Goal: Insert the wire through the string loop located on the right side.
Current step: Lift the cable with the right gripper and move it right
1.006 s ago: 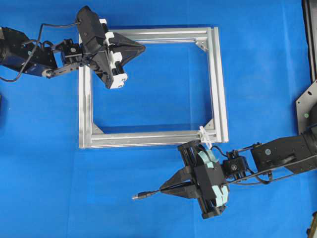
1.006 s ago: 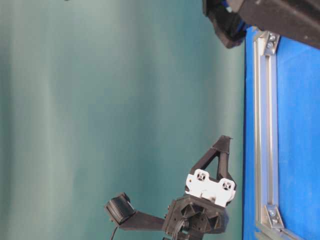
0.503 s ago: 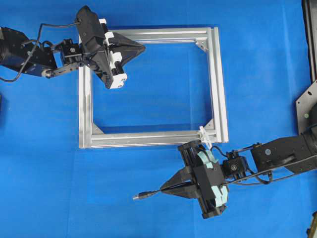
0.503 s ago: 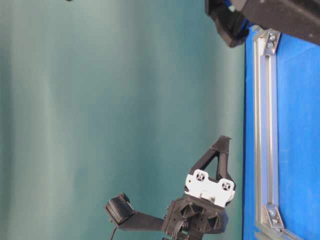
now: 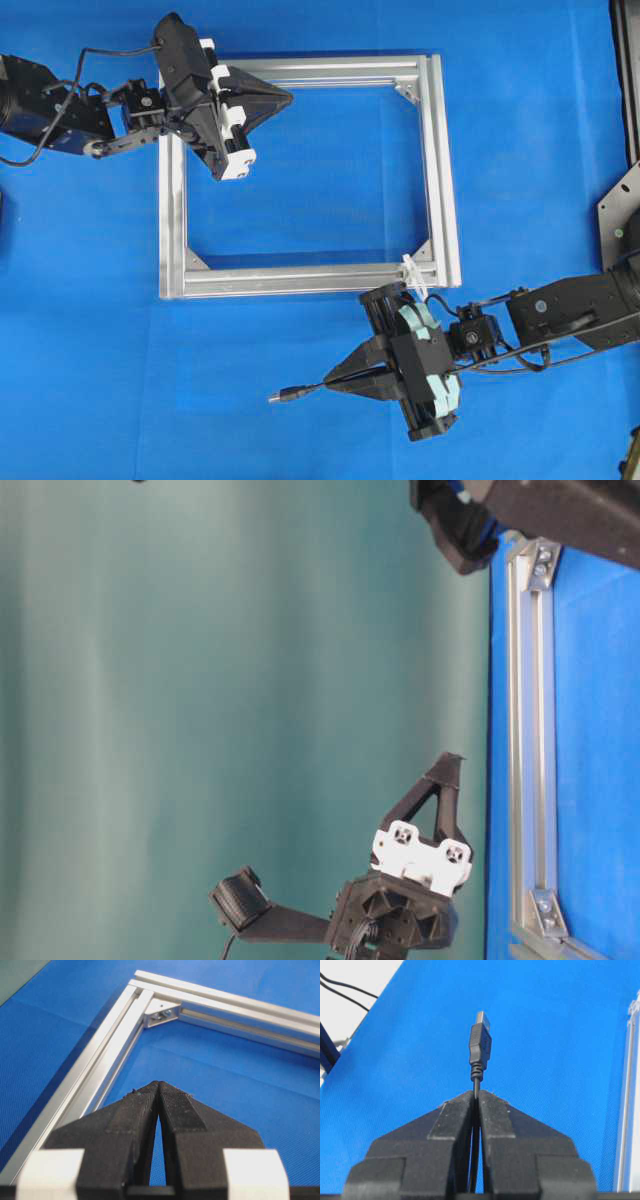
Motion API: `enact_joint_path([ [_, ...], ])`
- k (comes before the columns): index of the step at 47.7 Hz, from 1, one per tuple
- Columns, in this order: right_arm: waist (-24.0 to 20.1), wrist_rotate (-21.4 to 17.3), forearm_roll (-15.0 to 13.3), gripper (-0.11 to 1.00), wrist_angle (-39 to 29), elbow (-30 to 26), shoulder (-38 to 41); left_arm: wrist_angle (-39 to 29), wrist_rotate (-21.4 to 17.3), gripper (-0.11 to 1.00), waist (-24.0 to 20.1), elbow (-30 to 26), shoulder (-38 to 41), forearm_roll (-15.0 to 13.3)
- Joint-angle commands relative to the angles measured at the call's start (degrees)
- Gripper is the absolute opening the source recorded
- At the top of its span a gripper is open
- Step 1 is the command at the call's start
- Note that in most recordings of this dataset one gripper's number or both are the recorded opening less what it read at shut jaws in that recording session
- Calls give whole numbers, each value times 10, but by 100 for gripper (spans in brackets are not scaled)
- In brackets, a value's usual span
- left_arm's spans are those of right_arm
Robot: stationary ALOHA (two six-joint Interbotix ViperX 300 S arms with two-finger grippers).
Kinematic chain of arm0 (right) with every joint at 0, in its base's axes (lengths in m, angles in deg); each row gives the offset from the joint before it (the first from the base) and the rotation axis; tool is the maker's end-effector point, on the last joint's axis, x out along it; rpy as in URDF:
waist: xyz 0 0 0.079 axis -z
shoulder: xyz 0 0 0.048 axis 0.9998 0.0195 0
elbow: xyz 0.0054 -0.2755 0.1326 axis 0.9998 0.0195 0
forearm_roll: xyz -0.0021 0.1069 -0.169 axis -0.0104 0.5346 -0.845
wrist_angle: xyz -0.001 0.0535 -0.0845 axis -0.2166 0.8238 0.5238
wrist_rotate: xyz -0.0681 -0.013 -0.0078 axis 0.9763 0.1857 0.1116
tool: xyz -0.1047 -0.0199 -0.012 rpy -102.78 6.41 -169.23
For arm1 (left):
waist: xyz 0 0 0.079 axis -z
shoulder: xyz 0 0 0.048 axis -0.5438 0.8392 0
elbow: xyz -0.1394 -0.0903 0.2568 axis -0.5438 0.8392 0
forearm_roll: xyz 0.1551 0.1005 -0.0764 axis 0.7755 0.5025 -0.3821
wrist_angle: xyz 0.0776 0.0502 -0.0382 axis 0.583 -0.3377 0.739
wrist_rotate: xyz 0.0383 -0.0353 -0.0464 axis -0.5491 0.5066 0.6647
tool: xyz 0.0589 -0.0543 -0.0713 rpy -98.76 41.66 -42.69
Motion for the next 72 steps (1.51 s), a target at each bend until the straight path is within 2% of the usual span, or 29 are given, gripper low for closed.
enact_joint_path([
  [1,-1,-1,1,-3,3,-11,-15,4,-1,0,0,-4,-18,2],
  [11,-2,-2,1,-3,3,-10,-16,4,-1,0,1,-3,-18,2],
  [22,-9,-4,3,-3,2,19,-33,4,0,0,1,1,-20,2],
  [31,-14,-5,8,-3,3,81,-73,5,0,0,1,4,-23,2],
  [44,-34,-5,48,-3,2,203,-183,5,0,0,2,4,-25,2],
  [50,-42,-5,54,-3,-12,250,-239,5,0,0,2,5,-25,2],
  [64,-43,-4,55,-3,-109,302,-344,5,0,0,6,5,-26,2],
  [72,-43,-4,55,-3,-105,318,-367,5,0,0,9,5,-26,2],
])
